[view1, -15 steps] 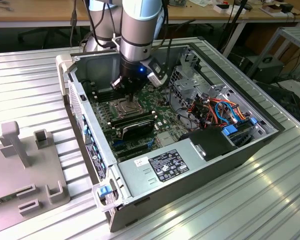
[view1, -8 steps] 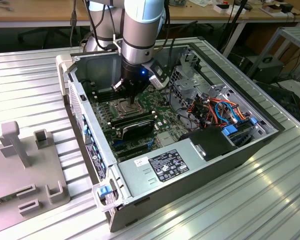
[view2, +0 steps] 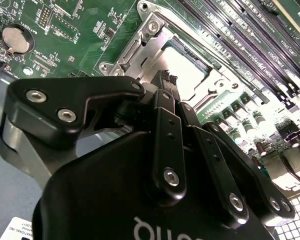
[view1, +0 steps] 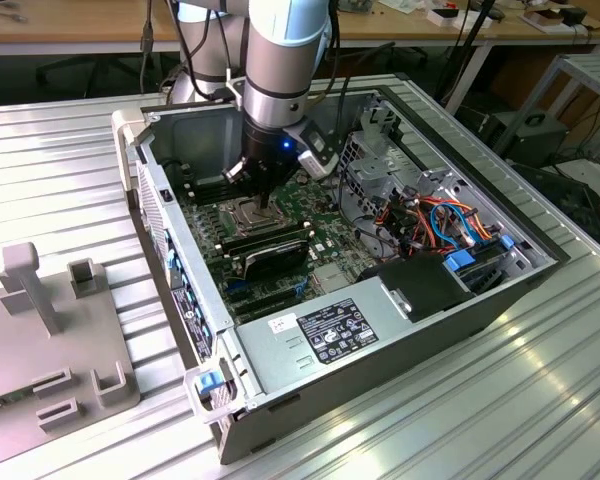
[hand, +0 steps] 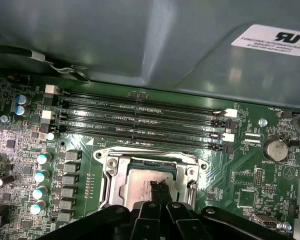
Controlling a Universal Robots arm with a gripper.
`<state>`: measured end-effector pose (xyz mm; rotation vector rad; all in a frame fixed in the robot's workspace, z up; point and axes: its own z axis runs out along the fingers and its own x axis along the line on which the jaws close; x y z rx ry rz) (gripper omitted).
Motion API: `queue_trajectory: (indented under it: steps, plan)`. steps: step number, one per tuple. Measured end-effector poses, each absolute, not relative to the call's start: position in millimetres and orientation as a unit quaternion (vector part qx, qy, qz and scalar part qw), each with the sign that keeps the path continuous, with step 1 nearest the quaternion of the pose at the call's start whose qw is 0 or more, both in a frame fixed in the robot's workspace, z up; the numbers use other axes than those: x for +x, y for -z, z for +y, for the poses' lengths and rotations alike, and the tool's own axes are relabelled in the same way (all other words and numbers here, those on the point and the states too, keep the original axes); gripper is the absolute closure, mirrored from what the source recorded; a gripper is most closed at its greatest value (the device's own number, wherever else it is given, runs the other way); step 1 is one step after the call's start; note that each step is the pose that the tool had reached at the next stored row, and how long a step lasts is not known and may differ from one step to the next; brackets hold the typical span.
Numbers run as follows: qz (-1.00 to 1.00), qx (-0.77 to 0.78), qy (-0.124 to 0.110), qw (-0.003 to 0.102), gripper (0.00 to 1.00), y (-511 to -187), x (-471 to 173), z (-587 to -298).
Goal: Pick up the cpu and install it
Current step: 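Install the first cpu locking lever, then install the second cpu locking lever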
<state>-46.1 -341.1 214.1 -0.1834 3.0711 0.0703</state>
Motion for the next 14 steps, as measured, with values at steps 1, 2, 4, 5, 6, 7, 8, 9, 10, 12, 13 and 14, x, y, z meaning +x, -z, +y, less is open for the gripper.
queue_trajectory:
  steps: [1, 2, 4, 5, 6, 7, 8, 9, 10, 12, 13, 14]
  plan:
    - [0.997, -0.06, -0.023, 0.032, 0.89, -214.0, -47.1, -341.1]
    - [0.997, -0.06, -0.023, 0.032, 0.89, -214.0, -48.3, -341.1]
    - [0.997, -0.06, -0.023, 0.032, 0.89, -213.9, -50.9, -341.1]
    - [0.997, -0.06, -0.023, 0.032, 0.89, -213.8, -51.7, -341.2]
    - [0.997, -0.06, -0.022, 0.032, 0.89, -213.8, -51.9, -341.3]
    - [0.997, -0.06, -0.021, 0.032, 0.89, -213.7, -52.0, -341.5]
    - [0.998, -0.06, -0.019, 0.032, 0.89, -213.6, -52.0, -341.5]
    - [0.998, -0.06, -0.018, 0.032, 0.89, -213.3, -52.1, -341.9]
    - [0.998, -0.06, -0.018, 0.032, 0.89, -213.4, -52.1, -341.9]
    - [0.998, -0.06, -0.016, 0.032, 0.89, -212.7, -52.1, -341.9]
    - [0.998, -0.06, -0.016, 0.032, 0.89, -212.7, -52.1, -341.9]
    - [0.998, -0.06, -0.016, 0.032, 0.89, -212.7, -52.1, -341.9]
